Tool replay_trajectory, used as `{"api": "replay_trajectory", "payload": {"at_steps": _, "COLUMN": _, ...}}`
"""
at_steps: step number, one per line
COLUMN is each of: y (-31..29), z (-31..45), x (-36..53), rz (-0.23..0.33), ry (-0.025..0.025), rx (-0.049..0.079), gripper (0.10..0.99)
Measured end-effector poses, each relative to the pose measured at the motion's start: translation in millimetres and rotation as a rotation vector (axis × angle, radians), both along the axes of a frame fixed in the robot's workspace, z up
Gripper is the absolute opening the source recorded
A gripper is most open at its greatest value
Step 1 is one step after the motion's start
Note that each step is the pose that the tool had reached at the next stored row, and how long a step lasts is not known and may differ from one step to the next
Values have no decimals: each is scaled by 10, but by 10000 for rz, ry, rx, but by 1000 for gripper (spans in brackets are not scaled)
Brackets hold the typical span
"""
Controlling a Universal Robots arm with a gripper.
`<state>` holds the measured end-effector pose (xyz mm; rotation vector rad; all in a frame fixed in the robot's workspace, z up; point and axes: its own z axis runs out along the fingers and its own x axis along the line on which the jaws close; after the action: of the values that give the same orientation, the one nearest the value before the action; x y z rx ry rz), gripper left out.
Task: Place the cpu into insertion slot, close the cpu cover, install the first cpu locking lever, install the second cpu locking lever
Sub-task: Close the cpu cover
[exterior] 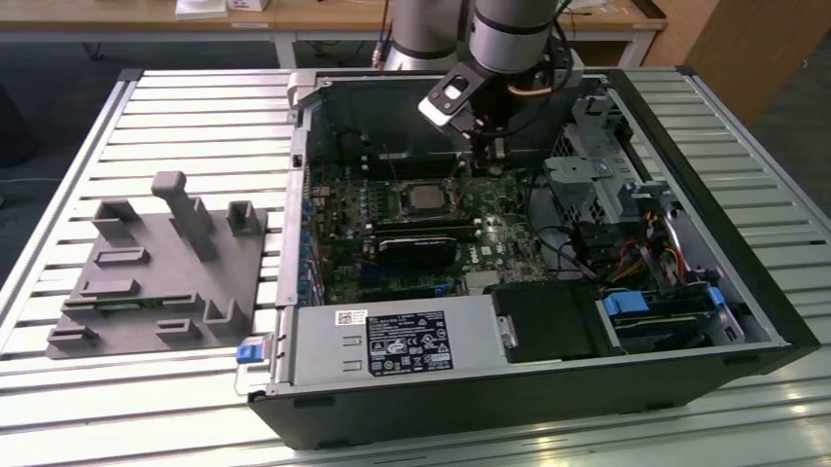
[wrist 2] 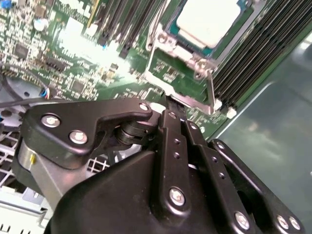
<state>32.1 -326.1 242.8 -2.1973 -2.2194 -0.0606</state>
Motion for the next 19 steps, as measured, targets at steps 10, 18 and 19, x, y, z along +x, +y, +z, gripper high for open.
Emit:
{"api": "replay_trajectory", "payload": {"at_steps": 10, "y": 0, "z": -3, "x": -83, "rz": 0, "ry": 0, "rx": 0, "gripper": 106}}
{"api": "replay_trajectory", "payload": {"at_steps": 18, "y": 0, "z": -4, "x": -110, "rz": 0, "ry": 0, "rx": 1, "gripper": 106}}
{"api": "replay_trajectory", "payload": {"at_steps": 19, "y": 0, "z": -4, "x": -114, "rz": 0, "ry": 0, "rx": 1, "gripper": 106}}
